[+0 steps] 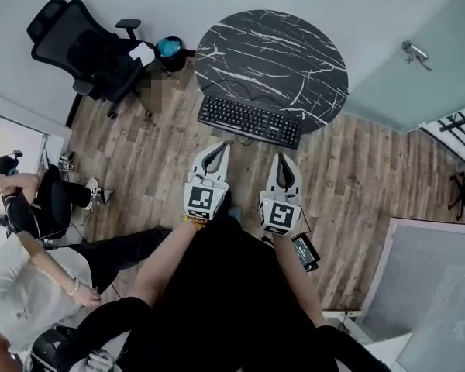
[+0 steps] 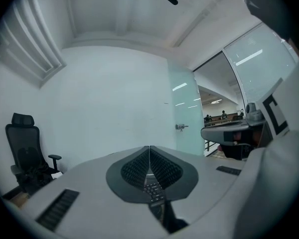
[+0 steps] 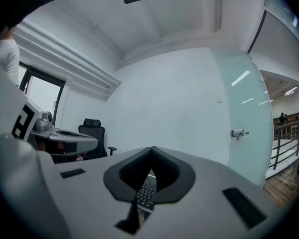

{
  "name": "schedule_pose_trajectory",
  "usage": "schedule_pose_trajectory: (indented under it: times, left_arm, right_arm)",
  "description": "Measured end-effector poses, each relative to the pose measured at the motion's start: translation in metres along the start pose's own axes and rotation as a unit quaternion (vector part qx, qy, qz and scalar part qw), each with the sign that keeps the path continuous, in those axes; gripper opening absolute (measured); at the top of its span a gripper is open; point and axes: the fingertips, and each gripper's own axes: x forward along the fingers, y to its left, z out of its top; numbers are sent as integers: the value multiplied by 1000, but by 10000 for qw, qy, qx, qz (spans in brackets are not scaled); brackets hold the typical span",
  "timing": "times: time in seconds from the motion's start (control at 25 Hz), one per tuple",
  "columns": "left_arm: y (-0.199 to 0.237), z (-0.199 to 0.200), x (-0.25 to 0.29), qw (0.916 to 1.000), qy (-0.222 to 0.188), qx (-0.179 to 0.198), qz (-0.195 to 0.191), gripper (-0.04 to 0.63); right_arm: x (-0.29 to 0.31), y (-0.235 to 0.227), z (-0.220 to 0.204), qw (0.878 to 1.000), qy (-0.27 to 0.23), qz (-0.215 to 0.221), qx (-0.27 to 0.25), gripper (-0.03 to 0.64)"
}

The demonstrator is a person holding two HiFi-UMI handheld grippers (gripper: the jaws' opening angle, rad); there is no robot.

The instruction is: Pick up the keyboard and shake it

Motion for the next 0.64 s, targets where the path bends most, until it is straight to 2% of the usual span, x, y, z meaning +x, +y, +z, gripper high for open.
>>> schedule_pose_trajectory:
  times: [0.48,0.64]
  left_arm:
    - [-14,0,-12,9994,224,261,-42,17]
    - [-27,-2,-12,9990,285,341,-91,17]
  right_arm:
    - [-14,5,3,9997,-101,64,224,29]
    - [-20,2,6,9999,-116,47,69,29]
